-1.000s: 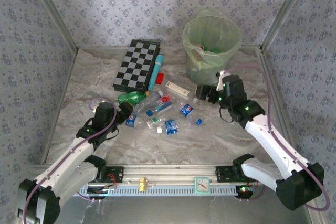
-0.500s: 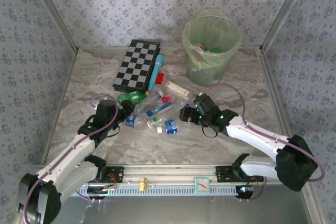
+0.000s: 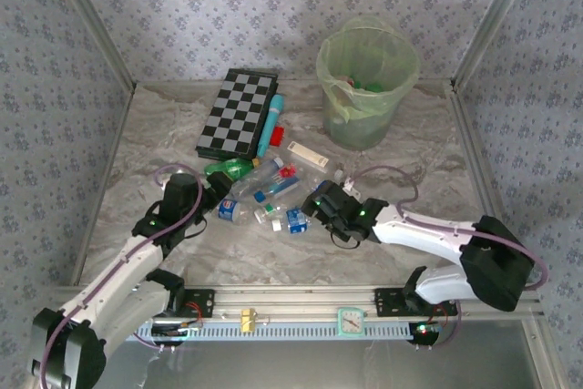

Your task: Put the plastic bottles in the bin

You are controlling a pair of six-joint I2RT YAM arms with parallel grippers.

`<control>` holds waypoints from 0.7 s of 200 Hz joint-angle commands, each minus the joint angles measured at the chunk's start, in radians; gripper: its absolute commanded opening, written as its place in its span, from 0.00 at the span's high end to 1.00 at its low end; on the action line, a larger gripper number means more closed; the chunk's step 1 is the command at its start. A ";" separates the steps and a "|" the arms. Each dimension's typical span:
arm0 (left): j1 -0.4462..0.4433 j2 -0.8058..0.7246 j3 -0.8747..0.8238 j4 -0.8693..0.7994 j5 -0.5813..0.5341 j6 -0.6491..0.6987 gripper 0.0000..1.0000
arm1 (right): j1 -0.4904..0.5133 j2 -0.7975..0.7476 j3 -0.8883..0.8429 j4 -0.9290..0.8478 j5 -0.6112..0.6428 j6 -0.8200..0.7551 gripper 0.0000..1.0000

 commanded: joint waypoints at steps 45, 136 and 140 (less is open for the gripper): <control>0.012 -0.061 -0.031 -0.023 -0.010 0.001 0.00 | 0.021 0.113 0.037 0.116 0.038 0.121 0.08; 0.016 -0.084 -0.040 -0.033 -0.009 -0.006 0.00 | 0.019 0.223 0.034 0.175 0.058 0.113 0.17; 0.017 -0.084 -0.040 -0.033 -0.009 -0.007 0.00 | 0.019 0.226 0.034 0.174 0.057 0.110 0.17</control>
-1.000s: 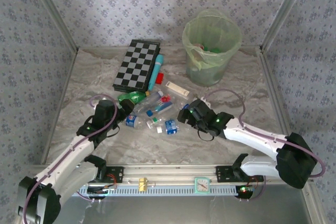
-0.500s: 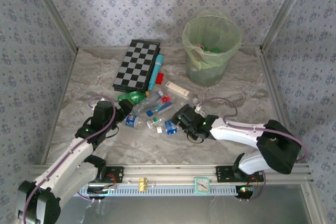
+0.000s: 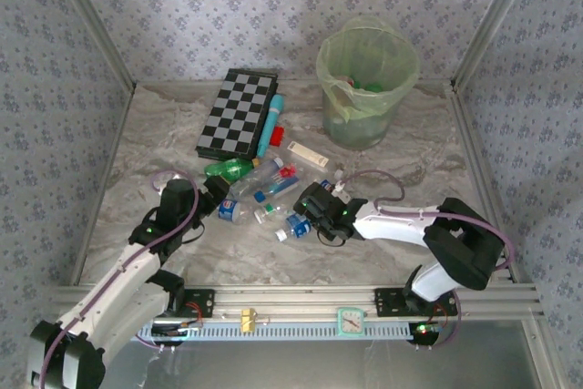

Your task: Put the plastic bottles in the bin

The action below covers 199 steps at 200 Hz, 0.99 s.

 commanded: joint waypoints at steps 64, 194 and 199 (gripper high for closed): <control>0.012 -0.006 0.002 -0.009 -0.009 -0.011 0.00 | 0.003 0.026 -0.014 0.025 0.057 -0.006 0.37; 0.017 0.092 0.053 0.048 0.012 0.035 0.00 | -0.020 -0.283 0.057 -0.147 0.152 -0.448 0.55; 0.018 0.100 0.054 0.051 0.017 0.037 0.00 | -0.027 -0.293 0.066 -0.152 0.150 -0.484 0.55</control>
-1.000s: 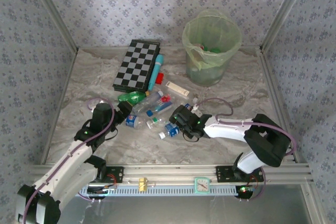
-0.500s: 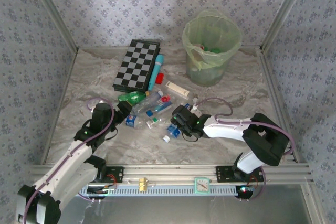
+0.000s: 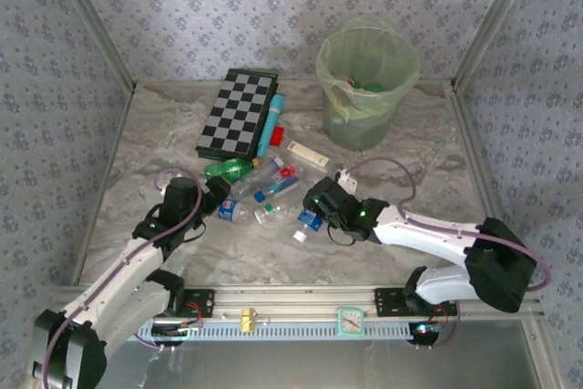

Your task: Put the plastic bottles in the bin

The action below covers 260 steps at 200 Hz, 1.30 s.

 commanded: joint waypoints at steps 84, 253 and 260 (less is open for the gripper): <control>0.061 0.058 0.045 0.051 0.060 0.084 0.00 | -0.287 -0.149 0.366 -0.148 -0.057 -0.717 0.58; 0.204 -0.022 0.001 -0.007 0.149 0.133 0.00 | -0.779 0.452 1.258 -0.219 -0.204 -0.957 0.59; 0.206 -0.033 -0.001 -0.013 0.149 0.131 0.00 | -0.785 0.485 1.289 -0.247 -0.212 -0.959 0.59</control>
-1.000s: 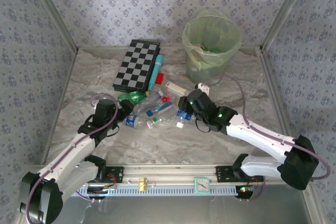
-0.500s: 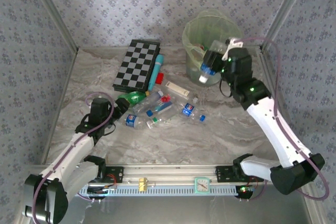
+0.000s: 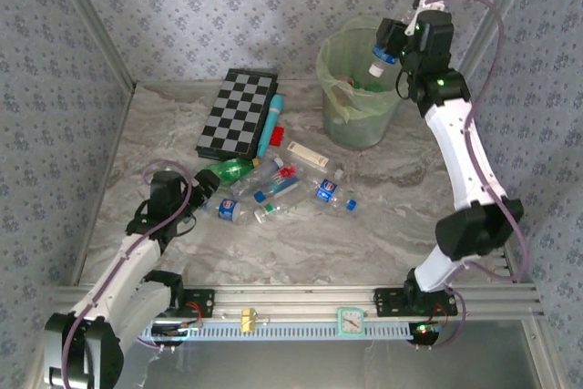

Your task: Put the plastic bottles in the bin

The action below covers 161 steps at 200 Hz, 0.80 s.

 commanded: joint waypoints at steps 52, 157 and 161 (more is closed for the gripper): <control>0.028 -0.103 -0.037 -0.064 0.019 0.009 0.00 | -0.053 0.284 0.264 -0.367 -0.093 -0.044 0.58; 0.034 -0.106 -0.014 -0.080 0.033 -0.002 0.00 | -0.067 0.392 0.369 -0.505 -0.120 -0.004 0.19; 0.034 -0.107 -0.014 -0.081 0.033 -0.002 0.00 | -0.067 0.388 0.376 -0.506 -0.121 -0.005 0.17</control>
